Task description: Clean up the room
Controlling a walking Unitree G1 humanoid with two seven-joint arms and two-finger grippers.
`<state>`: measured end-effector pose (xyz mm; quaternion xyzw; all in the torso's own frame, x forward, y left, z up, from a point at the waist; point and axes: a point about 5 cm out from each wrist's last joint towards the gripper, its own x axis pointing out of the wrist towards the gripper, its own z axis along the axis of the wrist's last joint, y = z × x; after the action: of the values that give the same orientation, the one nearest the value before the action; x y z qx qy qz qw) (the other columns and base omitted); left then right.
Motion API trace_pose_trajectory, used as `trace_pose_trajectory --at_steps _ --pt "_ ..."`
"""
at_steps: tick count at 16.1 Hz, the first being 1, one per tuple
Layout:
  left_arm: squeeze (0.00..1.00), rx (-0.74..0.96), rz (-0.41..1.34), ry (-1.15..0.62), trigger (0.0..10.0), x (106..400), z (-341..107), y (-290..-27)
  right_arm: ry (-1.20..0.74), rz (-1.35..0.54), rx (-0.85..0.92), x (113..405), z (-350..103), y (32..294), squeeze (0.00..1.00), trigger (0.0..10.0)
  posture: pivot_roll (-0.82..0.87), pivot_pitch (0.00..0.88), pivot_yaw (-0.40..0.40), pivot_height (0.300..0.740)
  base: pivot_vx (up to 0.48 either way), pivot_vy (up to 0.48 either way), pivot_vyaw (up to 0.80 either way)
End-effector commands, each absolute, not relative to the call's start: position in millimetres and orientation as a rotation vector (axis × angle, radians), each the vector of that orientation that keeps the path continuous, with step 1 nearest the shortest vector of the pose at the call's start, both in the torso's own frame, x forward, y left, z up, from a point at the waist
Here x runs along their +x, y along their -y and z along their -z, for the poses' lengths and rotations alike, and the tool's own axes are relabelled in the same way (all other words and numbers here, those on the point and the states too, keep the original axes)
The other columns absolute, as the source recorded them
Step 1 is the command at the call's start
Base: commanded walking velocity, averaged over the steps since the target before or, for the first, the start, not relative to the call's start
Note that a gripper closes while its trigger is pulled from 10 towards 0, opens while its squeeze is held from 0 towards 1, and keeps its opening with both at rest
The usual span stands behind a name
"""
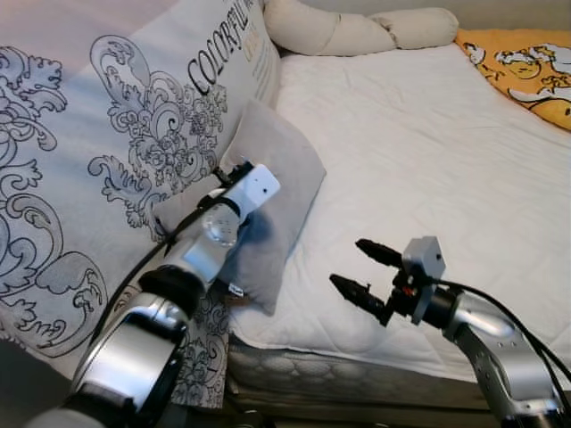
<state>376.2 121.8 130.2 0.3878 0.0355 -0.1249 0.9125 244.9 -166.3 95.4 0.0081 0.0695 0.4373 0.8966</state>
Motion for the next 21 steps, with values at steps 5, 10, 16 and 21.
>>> trace_pose_trajectory --at_steps 5,10,16,21 --pt "1.00 0.512 0.276 0.110 10.0 364.9 -154.1 -136.9 -0.112 -0.918 0.023 241.3 -100.9 168.3 1.00 10.0 0.00 0.000 0.145 0.740 0.000 0.000 0.00" --pt "0.79 0.131 0.322 0.135 10.0 336.4 -154.1 -142.9 -0.061 -0.587 0.071 264.9 -101.2 179.7 0.45 10.0 0.01 0.000 0.121 0.740 0.000 0.000 0.00" --pt "0.79 0.119 0.188 0.013 10.0 314.2 -121.0 -167.6 -0.115 -0.108 0.086 288.3 -90.0 172.4 0.00 10.0 0.02 0.000 0.053 0.740 0.000 -0.467 0.00" --pt "0.80 0.074 0.131 -0.017 10.0 306.7 -114.7 -176.4 -0.078 0.013 0.066 292.0 -98.7 182.5 0.00 10.0 0.01 0.000 0.051 0.740 0.000 -0.469 0.00"
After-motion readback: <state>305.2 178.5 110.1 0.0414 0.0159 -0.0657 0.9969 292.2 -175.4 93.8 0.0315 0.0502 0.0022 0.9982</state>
